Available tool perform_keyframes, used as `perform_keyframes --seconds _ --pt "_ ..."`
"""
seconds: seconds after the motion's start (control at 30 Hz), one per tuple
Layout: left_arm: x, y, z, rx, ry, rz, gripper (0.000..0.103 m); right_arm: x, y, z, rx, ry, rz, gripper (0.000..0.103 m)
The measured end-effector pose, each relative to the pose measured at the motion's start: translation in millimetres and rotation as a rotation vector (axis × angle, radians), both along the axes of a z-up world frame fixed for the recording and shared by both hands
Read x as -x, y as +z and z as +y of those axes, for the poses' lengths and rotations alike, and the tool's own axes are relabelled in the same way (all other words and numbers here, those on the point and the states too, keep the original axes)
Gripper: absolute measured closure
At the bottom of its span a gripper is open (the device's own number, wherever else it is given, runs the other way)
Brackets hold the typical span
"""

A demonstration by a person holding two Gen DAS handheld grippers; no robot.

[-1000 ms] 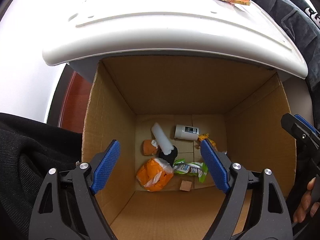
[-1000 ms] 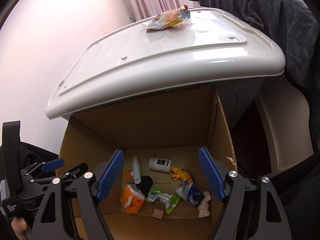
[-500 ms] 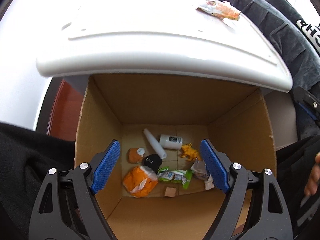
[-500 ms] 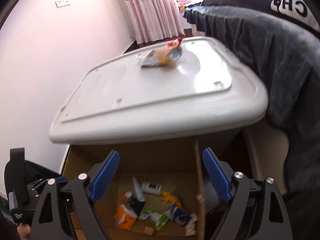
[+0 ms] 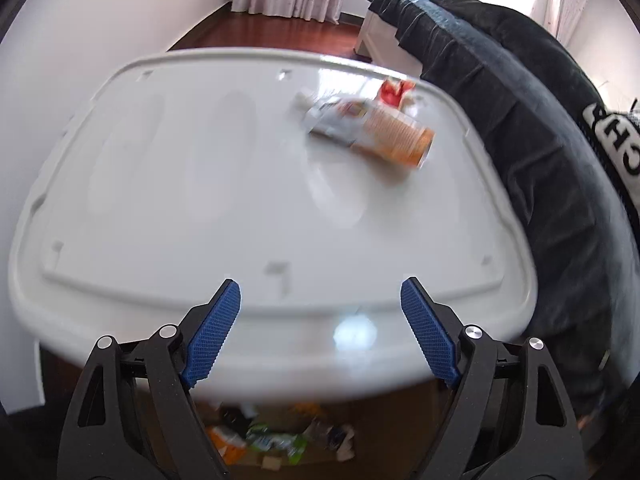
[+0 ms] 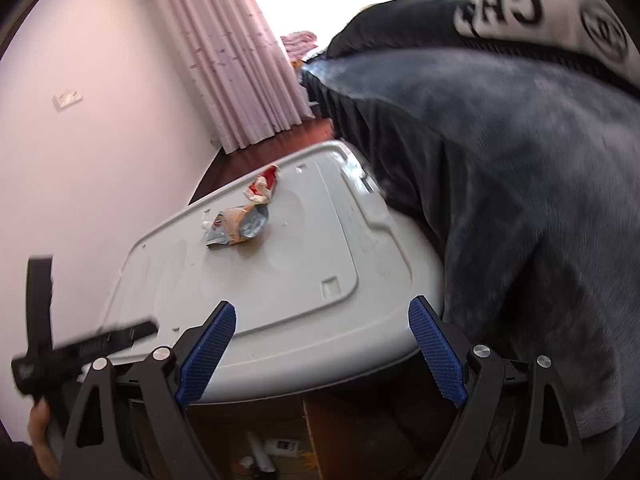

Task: Collect trash
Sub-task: 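Grasp the white juice pouch with the left gripper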

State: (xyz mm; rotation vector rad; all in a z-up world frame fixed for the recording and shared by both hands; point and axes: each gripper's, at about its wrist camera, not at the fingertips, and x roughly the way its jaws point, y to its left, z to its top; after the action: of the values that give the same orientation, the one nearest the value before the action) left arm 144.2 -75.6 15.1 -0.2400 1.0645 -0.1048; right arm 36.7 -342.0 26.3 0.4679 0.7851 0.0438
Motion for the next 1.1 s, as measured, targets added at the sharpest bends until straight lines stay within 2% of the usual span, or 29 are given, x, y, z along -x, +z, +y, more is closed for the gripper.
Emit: perform_keyframes --seconds 0.1,0.27,0.47,0.6,0.7,0.77,0.83,0.97,1.0,1.03,1.1 --pt "-46.5 6.5 -14.9 0.080 0.052 0.022 0.022 -1.3 -12.4 -6.0 -0.081 -0.012 0.050 0.016" --pt "-110.0 2.3 -27.1 0.203 0.189 0.108 0.022 -5.4 -10.1 -2.1 -0.076 -0.010 0.035 0.016" --pt "-164.9 -28.0 -33.4 0.217 0.383 0.261 0.022 -7.4 -5.1 13.2 -0.034 0.057 0.014 0.016" --pt "-184.6 -42.9 -38.1 0.197 0.458 0.292 0.022 -8.1 -1.9 16.6 -0.021 0.080 -0.004 0.016" --pt "-193.1 -53.6 -45.1 0.189 0.502 0.323 0.022 -8.4 -2.4 14.8 -0.050 0.082 0.001 0.016" --pt "-199.0 -59.6 -50.4 0.146 0.520 0.344 0.021 -10.3 -5.3 11.5 -0.070 0.078 0.008 0.016" --pt "-203.5 -61.3 -53.7 0.058 0.544 0.351 0.018 -11.3 -6.9 9.6 -0.084 0.073 0.012 0.016" --pt "-207.1 -62.8 -57.6 -0.027 0.530 0.356 0.017 -12.0 -9.2 4.6 -0.111 0.056 0.020 0.016" --pt "-205.7 -61.6 -59.3 -0.053 0.512 0.348 0.021 -12.0 -9.5 3.7 -0.118 0.051 0.022 0.016" --pt "-202.9 -59.4 -59.7 -0.065 0.506 0.327 0.032 -11.5 -9.8 3.2 -0.121 0.047 0.022 0.016" --pt "-198.8 -54.2 -60.3 -0.071 0.488 0.284 0.044 -9.7 -9.6 2.3 -0.123 0.038 0.023 0.016"
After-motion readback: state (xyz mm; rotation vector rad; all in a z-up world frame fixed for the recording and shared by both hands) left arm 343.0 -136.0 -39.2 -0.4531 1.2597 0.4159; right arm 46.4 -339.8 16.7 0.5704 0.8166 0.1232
